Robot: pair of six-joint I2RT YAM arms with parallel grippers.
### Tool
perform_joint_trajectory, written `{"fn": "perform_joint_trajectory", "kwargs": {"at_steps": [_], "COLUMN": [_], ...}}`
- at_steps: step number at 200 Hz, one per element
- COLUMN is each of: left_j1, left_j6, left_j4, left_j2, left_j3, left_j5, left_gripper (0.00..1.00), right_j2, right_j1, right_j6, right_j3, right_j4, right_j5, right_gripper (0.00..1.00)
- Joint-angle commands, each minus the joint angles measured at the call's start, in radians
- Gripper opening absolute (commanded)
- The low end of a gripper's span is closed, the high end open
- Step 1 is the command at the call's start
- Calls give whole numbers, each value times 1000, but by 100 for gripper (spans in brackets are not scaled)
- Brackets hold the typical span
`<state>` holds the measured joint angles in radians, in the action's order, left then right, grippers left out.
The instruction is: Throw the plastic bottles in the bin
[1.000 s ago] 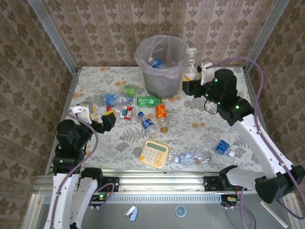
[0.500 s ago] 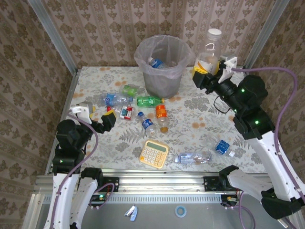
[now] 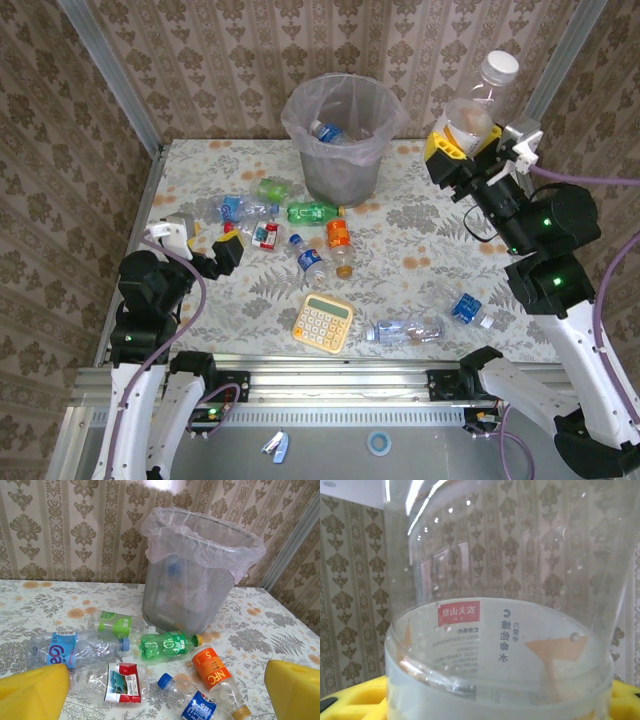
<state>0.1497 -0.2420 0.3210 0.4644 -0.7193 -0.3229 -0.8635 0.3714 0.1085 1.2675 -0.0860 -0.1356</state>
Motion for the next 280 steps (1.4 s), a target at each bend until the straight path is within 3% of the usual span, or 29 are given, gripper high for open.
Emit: {"fn": "perform_joint_trajectory", "kwargs": {"at_steps": [1,280], "left_j1": [4,3], "left_j6": [10,9], "left_j4": [-14,-10], "left_j2": [-2,-8], "left_j3": [5,5], "left_j5": [11,19], "left_gripper": [100,100], "right_j2": [28,44], "right_j1": [6,6], "right_j6": [-7,-73], "right_j3": [-26,-117], "right_j4": [-124,-508], "right_j5": [21,5], "right_gripper": [44,43]}}
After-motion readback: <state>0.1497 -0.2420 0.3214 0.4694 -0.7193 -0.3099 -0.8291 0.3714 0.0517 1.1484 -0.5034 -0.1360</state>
